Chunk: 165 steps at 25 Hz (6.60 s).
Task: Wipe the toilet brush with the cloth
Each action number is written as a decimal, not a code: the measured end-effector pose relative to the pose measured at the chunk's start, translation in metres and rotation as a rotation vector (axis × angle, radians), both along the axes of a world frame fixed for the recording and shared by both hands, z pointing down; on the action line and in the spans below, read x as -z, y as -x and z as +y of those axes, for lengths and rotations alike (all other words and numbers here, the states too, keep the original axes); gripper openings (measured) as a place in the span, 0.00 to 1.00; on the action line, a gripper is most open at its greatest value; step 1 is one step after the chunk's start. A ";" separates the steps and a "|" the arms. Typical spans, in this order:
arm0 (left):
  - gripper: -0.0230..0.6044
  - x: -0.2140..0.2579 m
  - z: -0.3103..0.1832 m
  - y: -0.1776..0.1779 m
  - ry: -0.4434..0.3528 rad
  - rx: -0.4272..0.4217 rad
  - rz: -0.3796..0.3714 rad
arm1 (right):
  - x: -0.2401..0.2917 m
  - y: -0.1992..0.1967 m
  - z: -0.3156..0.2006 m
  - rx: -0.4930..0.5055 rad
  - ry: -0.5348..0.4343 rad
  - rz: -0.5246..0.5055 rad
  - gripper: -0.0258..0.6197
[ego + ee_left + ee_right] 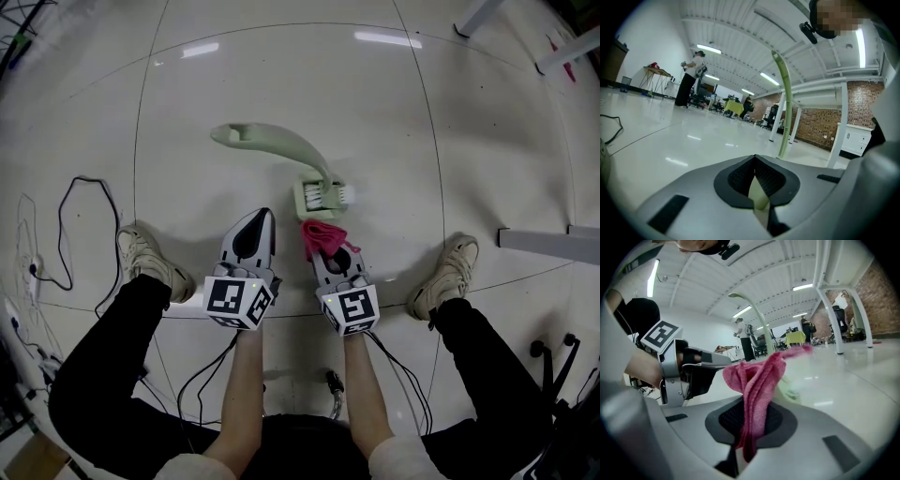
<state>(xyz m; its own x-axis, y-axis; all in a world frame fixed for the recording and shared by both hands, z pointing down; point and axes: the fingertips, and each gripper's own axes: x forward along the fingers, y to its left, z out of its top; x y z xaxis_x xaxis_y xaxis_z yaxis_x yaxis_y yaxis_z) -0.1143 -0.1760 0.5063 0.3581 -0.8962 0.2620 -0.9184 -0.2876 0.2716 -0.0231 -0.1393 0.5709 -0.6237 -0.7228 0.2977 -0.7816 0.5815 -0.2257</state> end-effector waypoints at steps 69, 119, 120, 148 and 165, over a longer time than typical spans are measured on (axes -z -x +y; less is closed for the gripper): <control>0.84 -0.020 0.035 -0.115 0.028 -0.901 0.034 | -0.007 -0.076 -0.058 -0.159 0.036 0.075 0.09; 0.04 0.015 -0.002 -0.014 -0.053 -0.309 0.123 | -0.011 -0.065 0.004 -0.125 0.068 0.056 0.09; 0.04 0.021 -0.004 -0.016 -0.067 -0.316 0.125 | -0.009 -0.071 0.003 -0.145 0.067 0.056 0.09; 0.04 0.201 -0.001 -0.123 -0.375 -0.493 -0.126 | 0.239 -0.054 -0.017 -0.194 -0.407 0.042 0.09; 0.04 0.166 -0.015 -0.118 -0.331 -0.498 -0.099 | 0.087 -0.022 -0.032 0.068 -0.221 0.617 0.09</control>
<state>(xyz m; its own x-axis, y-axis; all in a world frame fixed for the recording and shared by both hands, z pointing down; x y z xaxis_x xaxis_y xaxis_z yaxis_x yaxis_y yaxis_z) 0.0038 -0.1909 0.3402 0.7438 -0.6664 0.0515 -0.6678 -0.7442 0.0144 -0.0009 -0.1711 0.4842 -0.4322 -0.7729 0.4646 -0.6892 0.6154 0.3825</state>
